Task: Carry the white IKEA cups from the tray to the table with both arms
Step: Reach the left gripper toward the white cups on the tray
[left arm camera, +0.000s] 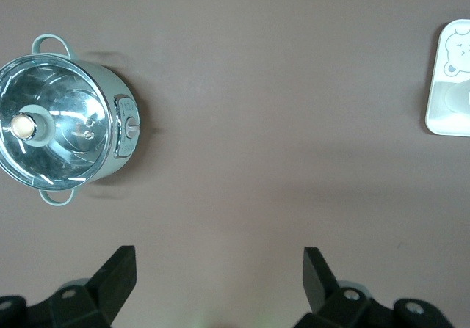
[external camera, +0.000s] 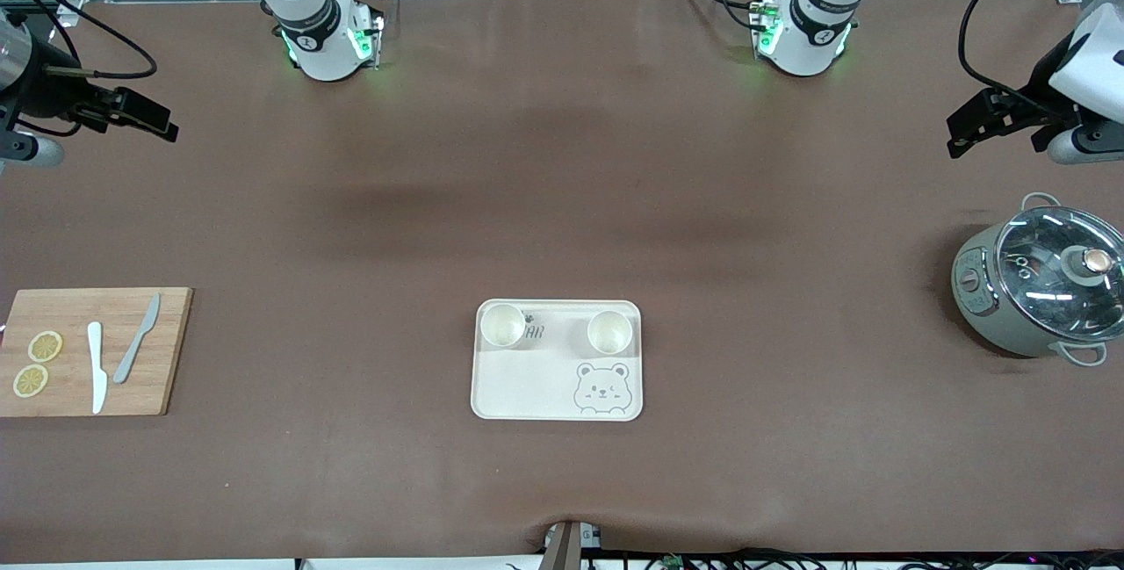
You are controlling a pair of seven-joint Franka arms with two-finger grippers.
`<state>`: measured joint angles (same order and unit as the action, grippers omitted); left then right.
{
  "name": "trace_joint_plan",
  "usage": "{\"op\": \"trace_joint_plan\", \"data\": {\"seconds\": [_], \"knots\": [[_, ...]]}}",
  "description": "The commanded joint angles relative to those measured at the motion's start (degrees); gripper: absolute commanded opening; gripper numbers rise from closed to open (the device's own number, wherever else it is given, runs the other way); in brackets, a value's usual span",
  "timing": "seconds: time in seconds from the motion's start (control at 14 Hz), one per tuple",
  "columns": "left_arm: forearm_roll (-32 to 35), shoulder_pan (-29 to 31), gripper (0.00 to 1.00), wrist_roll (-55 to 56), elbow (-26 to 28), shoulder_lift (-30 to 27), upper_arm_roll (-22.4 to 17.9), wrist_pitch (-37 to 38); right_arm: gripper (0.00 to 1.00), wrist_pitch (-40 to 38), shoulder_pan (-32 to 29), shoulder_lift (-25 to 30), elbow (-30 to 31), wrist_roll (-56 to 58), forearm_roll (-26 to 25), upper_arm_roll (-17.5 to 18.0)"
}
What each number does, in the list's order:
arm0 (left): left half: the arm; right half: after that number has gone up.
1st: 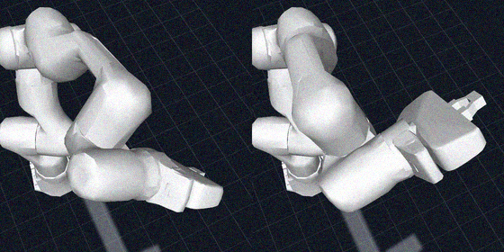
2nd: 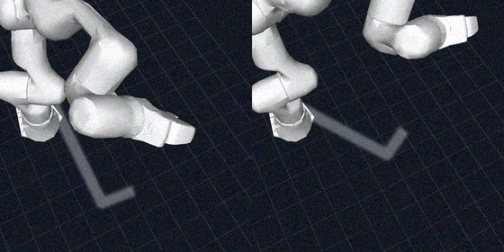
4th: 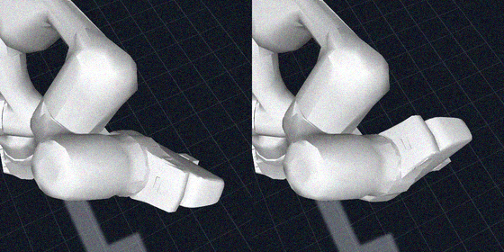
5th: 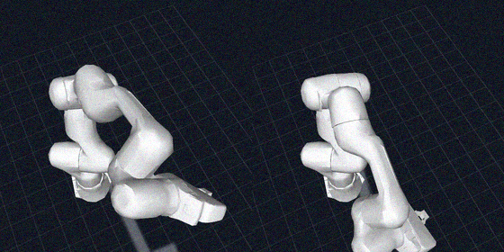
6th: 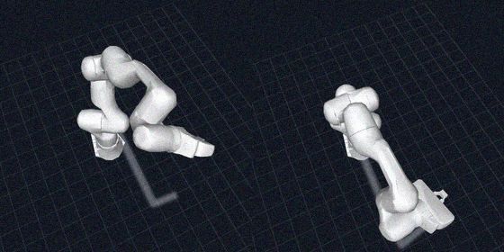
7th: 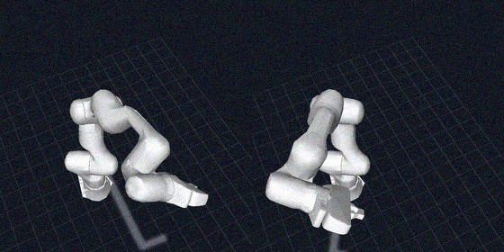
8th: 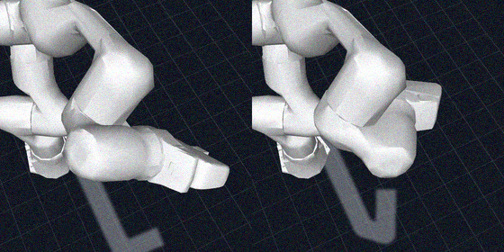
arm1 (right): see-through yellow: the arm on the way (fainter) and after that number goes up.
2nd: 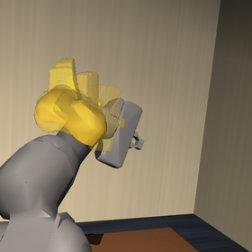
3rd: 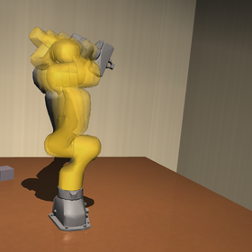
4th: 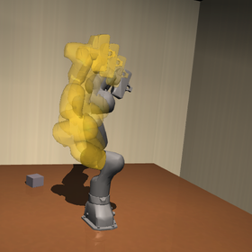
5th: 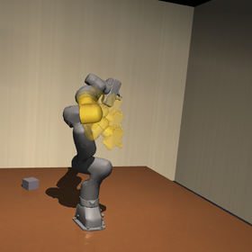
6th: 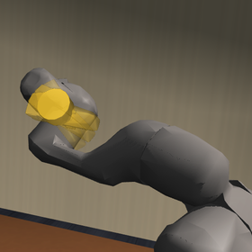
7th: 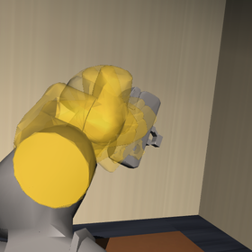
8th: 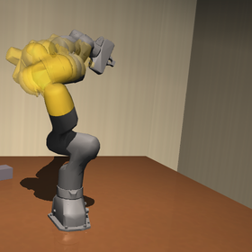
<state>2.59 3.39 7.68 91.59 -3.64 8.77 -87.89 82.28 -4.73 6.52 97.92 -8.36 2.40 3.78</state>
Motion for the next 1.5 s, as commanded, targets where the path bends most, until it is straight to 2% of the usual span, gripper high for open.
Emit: {"op": "trace_joint_plan", "data": {"seconds": [0.0, 0.21, 0.43, 0.64, 0.93, 1.43], "knots": [[-1.4, 0.4, 1.00, -1.3, -1.3, 0.4, 0.0, 0.9, 1.00, -0.6, 0.0, 0.3, -0.4, -0.6, 0.8, -0.1], [-0.8, -0.2, 1.00, -0.4, -1.4, 1.1, 0.0, 0.9, 1.00, -0.6, 0.0, 0.3, -0.4, -0.6, 0.8, -0.1], [-0.7, -0.2, 1.00, 0.0, -3.1, 4.3, 0.6, 0.9, 1.00, -0.6, 0.0, 0.3, -0.4, -0.4, 0.8, -0.1], [-1.6, -0.6, 1.00, 5.0, -2.4, 7.3, 3.2, -0.6, 1.00, -0.5, 0.0, -0.5, -0.6, -0.1, 0.8, -0.1], [-1.9, -2.6, 1.00, 13.3, -2.2, 13.0, 7.0, -6.8, 1.00, -0.5, -0.3, -0.6, -0.7, 0.0, 0.9, -0.1], [-0.9, -13.4, 1.00, 35.5, -2.5, 26.3, 7.0, -25.1, 1.00, -0.5, -0.1, -3.0, -3.0, 0.1, 0.8, -0.1]]}}
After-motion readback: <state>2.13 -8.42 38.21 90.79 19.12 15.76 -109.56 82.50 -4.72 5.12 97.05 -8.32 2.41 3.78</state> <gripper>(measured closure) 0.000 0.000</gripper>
